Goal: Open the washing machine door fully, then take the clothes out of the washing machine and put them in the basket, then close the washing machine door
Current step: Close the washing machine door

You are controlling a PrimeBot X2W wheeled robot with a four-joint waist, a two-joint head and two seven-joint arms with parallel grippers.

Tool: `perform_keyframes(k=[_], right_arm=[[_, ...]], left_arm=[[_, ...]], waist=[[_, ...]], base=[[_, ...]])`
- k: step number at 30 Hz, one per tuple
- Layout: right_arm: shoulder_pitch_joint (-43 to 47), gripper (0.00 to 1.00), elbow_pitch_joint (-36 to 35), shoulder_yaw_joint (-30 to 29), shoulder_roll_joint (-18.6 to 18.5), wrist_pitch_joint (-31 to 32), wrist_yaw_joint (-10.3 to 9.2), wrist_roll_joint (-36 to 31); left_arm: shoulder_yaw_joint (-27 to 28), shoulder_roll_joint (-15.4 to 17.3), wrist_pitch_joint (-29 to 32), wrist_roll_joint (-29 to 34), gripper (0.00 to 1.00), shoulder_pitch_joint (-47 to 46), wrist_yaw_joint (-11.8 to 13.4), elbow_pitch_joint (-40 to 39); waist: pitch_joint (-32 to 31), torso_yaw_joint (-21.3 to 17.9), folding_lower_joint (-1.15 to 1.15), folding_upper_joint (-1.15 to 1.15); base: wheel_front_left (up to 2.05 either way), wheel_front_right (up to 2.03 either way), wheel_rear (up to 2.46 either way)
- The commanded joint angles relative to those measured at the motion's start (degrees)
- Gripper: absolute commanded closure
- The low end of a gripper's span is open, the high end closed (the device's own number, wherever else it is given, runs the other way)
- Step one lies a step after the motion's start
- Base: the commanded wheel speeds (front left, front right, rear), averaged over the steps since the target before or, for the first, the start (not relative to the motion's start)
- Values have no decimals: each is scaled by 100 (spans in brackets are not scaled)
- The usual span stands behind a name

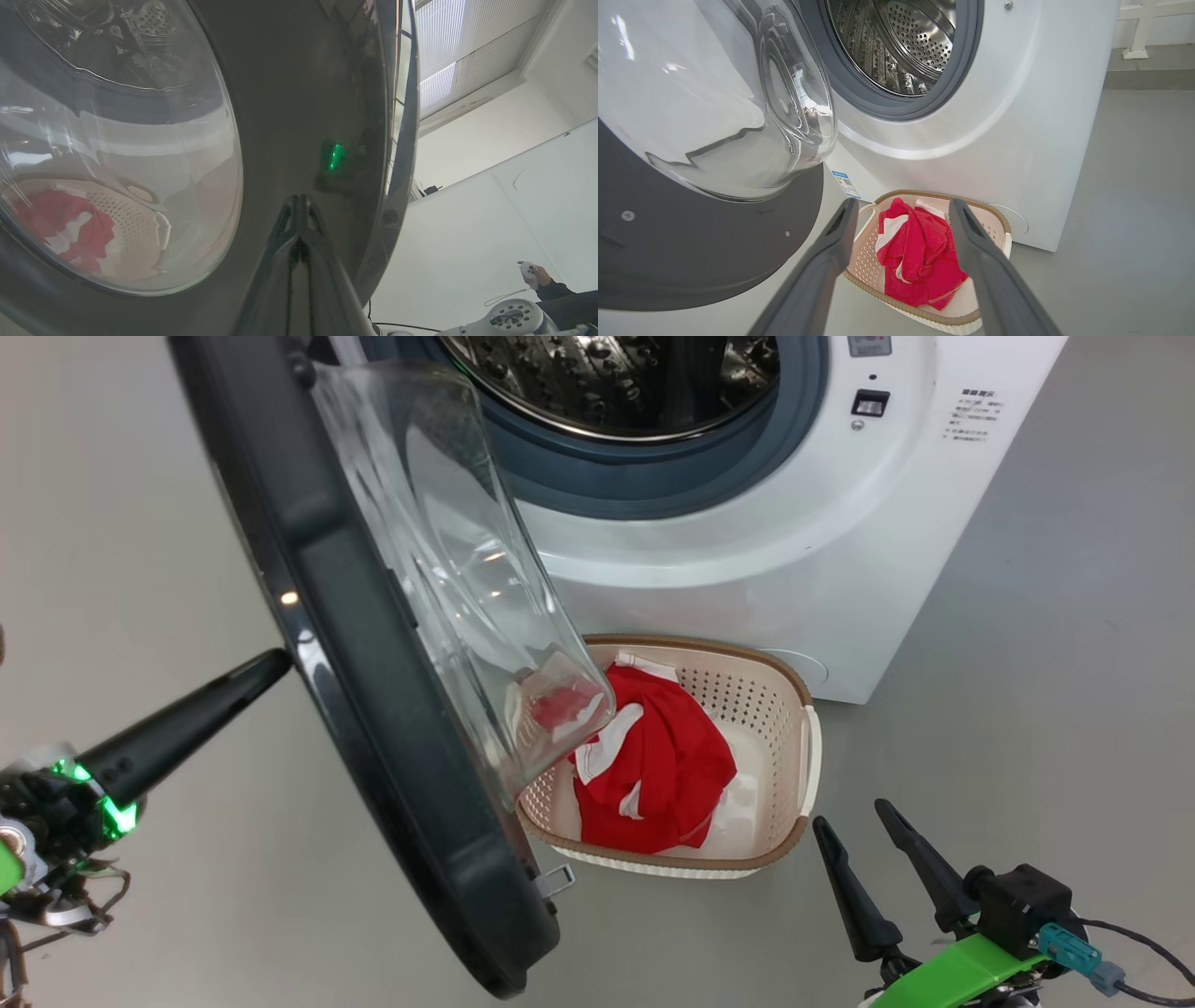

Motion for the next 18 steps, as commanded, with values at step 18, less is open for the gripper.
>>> perform_keyframes(k=[18], right_arm=[[-270,0,-150,49,90,-37,28,-91]], left_arm=[[428,-310,398,484,100,-655,-32,-313]], waist=[[115,-241,0,0]], base=[[0,0,0]])
